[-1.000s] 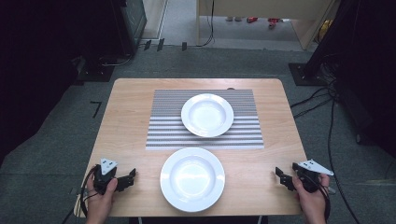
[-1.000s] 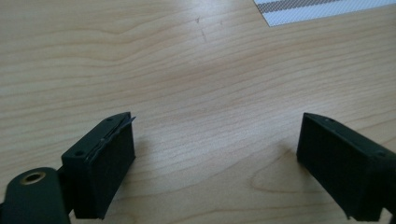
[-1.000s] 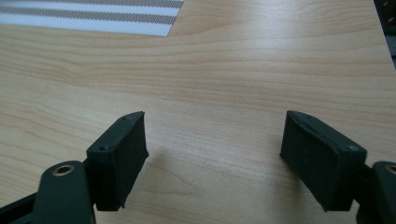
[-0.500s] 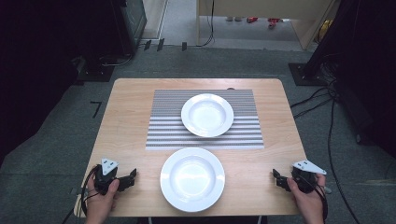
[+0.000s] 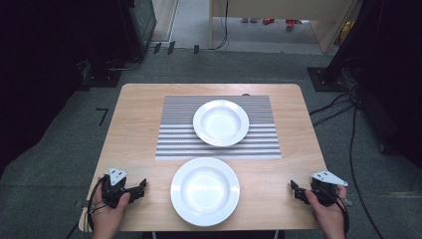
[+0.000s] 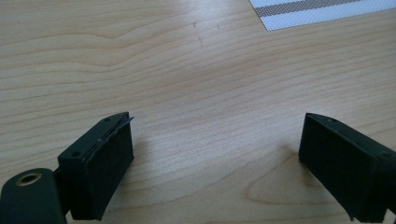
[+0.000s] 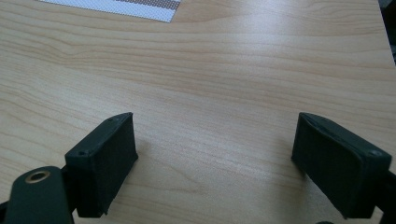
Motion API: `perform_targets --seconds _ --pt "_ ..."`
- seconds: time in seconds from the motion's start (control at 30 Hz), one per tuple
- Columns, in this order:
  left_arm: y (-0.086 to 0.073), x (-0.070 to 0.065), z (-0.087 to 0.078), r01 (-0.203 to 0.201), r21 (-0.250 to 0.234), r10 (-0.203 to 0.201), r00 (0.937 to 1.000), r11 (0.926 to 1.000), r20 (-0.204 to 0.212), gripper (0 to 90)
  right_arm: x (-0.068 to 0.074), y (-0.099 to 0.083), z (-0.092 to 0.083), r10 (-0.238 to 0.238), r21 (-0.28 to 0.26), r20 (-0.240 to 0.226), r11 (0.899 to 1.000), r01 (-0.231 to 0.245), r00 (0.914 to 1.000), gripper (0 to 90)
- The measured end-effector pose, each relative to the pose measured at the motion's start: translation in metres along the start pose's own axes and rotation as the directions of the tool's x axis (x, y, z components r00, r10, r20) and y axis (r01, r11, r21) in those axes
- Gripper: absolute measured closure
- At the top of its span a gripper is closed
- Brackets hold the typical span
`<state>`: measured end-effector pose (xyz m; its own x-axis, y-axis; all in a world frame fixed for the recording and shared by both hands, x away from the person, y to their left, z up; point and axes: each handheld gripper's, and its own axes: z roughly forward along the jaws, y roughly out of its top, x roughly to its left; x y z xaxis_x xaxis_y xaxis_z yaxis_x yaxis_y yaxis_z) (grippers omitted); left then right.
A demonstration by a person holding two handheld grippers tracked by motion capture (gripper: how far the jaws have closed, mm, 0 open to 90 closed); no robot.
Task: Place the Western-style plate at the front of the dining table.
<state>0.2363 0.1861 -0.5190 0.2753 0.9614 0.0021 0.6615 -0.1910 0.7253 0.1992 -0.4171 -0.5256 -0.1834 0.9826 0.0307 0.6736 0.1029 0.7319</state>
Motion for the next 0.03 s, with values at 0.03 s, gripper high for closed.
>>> perform_targets --seconds 0.03 --pt "0.0003 0.0 0.0003 0.002 0.001 -0.002 1.0 1.0 -0.003 9.3 0.0 0.0 0.0 0.0 0.0 0.001 1.0 0.0 1.0 13.3"
